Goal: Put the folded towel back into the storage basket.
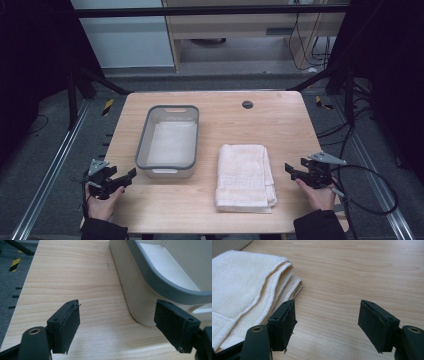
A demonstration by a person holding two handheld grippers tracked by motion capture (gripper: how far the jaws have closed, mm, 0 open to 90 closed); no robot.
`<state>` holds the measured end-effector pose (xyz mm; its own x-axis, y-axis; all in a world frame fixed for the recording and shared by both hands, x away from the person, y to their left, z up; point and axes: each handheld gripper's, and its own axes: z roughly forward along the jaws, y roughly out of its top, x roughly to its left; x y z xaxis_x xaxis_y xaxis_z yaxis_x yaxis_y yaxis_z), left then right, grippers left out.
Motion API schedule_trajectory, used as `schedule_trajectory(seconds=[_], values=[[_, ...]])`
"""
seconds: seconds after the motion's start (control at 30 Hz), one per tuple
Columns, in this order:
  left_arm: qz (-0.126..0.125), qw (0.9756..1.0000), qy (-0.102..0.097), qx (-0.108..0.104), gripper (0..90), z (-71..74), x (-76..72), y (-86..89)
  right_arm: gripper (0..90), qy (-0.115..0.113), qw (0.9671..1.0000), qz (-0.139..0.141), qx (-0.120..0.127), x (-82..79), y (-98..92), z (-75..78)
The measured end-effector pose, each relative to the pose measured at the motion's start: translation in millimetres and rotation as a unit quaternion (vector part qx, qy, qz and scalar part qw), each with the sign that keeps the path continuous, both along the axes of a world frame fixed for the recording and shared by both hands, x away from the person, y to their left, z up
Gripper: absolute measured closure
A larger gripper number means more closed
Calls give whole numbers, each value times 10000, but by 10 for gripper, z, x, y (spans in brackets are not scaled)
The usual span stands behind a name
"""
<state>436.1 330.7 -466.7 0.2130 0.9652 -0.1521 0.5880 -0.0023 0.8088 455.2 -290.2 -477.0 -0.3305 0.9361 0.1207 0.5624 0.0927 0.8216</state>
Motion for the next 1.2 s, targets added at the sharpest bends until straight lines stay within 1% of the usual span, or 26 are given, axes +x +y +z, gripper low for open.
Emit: schedule_trajectory(seconds=[0.1, 0.13, 0.17, 0.23, 0.37, 0.5, 0.57, 0.7, 0.73, 0.77, 0.83, 0.87, 0.9, 0.97, 1.03, 1.2], values=[[-53, 10000, -5, 15, 200, 14, -12, -19, 307, 22, 10000, 16, -14, -4, 12, 6], [-83, 10000, -25, 9, 200, 25, -19, -26, 307, 0, 10000, 38, -80, -3, 14, 9], [-82, 10000, -34, 9, 201, 31, -24, -30, 308, -15, 9999, 40, -93, -9, 21, 19], [-76, 9999, -138, -6, 214, 60, -52, -36, 312, -65, 9999, 61, -106, -14, 25, 36], [-101, 9997, -204, 2, 231, 80, -69, -50, 315, -44, 9999, 65, -74, -23, 31, 48], [-147, 9996, -249, -10, 256, 112, -86, -64, 323, -106, 9998, 130, -59, -29, 44, 82], [-170, 9995, -260, -57, 268, 123, -89, -69, 328, -135, 9997, 178, 48, -32, 50, 110], [-187, 9993, -297, -101, 287, 158, -104, -83, 334, -196, 9996, 182, 78, -23, 57, 150], [-201, 9990, -367, -129, 296, 188, -122, -95, 336, -234, 9995, 217, 87, -30, 61, 169], [-186, 9990, -395, -133, 301, 201, -127, -101, 338, -239, 9994, 226, 99, -31, 67, 182], [-171, 9984, -513, -162, 317, 232, -141, -116, 338, -275, 9993, 249, 61, -29, 85, 208], [-171, 9984, -513, -162, 324, 232, -141, -116, 338, -307, 9992, 266, 33, -28, 92, 223], [-166, 9981, -556, -182, 332, 251, -150, -130, 340, -323, 9991, 281, 34, -27, 98, 237], [-191, 9980, -569, -205, 337, 263, -146, -148, 343, -342, 9989, 296, 79, -20, 111, 262], [-217, 9979, -565, -219, 341, 281, -138, -165, 344, -353, 9989, 317, 42, -7, 126, 287], [-244, 9975, -591, -286, 346, 316, -116, -208, 340, -392, 9985, 374, 69, 25, 153, 334]])
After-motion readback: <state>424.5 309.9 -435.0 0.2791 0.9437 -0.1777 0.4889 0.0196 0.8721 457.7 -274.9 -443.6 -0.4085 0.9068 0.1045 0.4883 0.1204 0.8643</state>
